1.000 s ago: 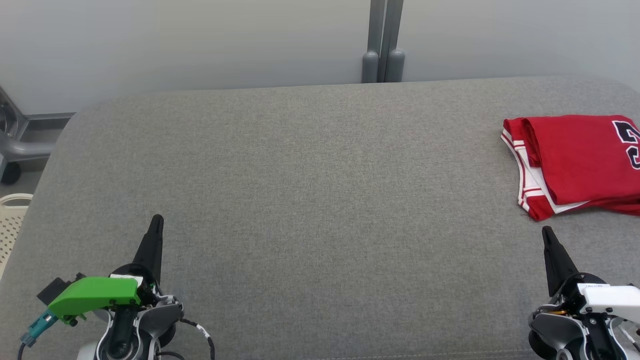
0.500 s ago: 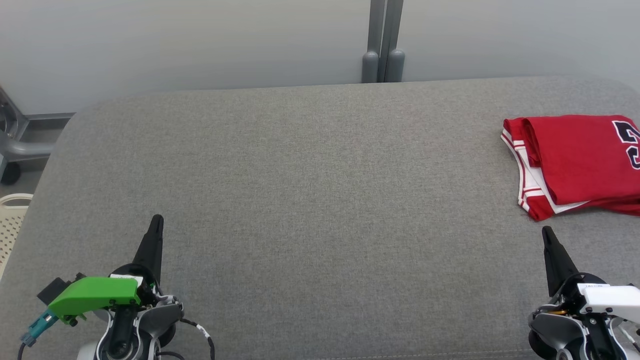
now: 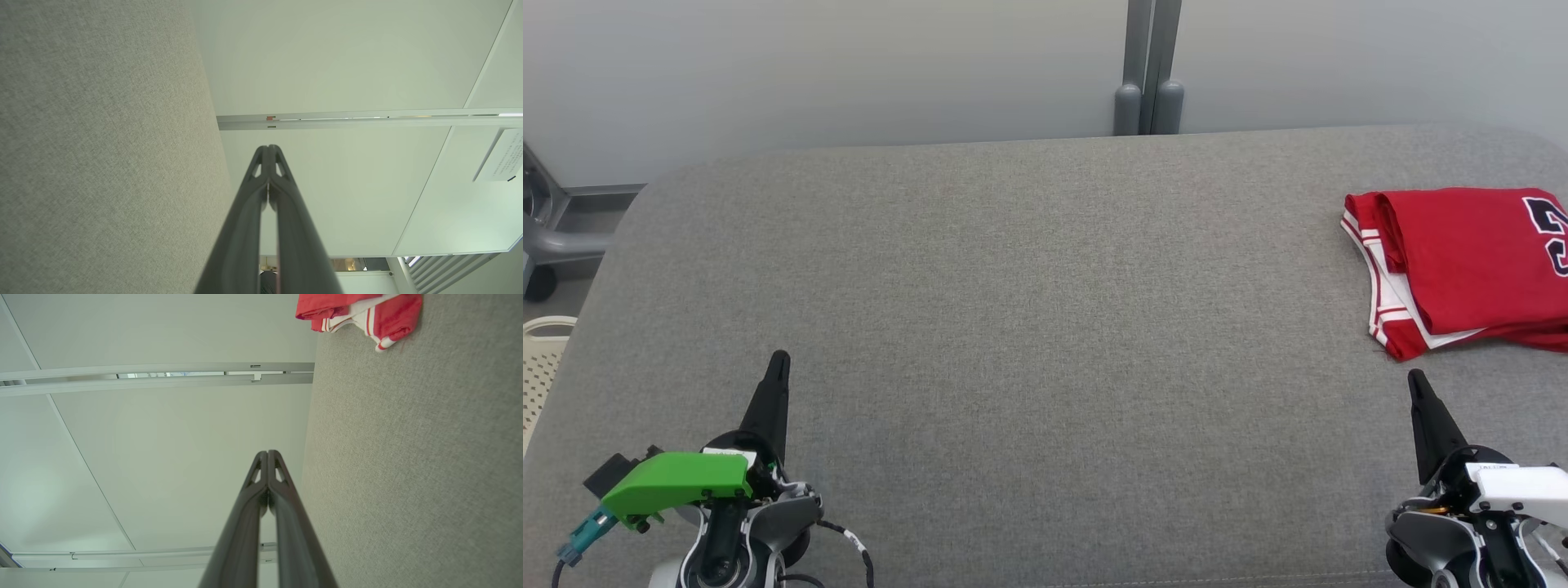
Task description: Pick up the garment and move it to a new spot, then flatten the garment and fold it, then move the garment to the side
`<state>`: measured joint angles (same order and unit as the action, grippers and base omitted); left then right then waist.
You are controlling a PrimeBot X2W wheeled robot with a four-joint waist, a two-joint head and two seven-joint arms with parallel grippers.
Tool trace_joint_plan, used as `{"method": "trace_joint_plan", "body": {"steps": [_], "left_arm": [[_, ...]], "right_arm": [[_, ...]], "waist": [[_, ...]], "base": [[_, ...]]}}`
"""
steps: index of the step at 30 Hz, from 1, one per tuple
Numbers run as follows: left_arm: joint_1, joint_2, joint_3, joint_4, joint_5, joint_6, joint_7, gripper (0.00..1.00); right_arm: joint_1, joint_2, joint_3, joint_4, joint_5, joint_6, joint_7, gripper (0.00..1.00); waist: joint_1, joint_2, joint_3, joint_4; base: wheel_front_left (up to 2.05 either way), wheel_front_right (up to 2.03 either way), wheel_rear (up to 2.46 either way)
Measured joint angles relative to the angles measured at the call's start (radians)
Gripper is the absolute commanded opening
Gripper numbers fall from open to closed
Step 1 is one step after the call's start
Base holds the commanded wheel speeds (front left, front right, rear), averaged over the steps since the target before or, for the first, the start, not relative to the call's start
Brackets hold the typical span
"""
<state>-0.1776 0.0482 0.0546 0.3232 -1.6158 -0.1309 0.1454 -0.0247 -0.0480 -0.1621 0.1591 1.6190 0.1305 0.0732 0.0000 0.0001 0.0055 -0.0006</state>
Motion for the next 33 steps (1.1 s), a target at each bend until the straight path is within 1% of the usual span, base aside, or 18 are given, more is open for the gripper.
{"method": "trace_joint_plan", "body": {"steps": [33], "left_arm": [[0.0,0.0,0.0,0.0,0.0,0.0,0.0,0.0]], "right_arm": [[0.0,0.0,0.0,0.0,0.0,0.0,0.0,0.0]], "waist": [[0.0,0.0,0.0,0.0]], "base": [[0.0,0.0,0.0]]}}
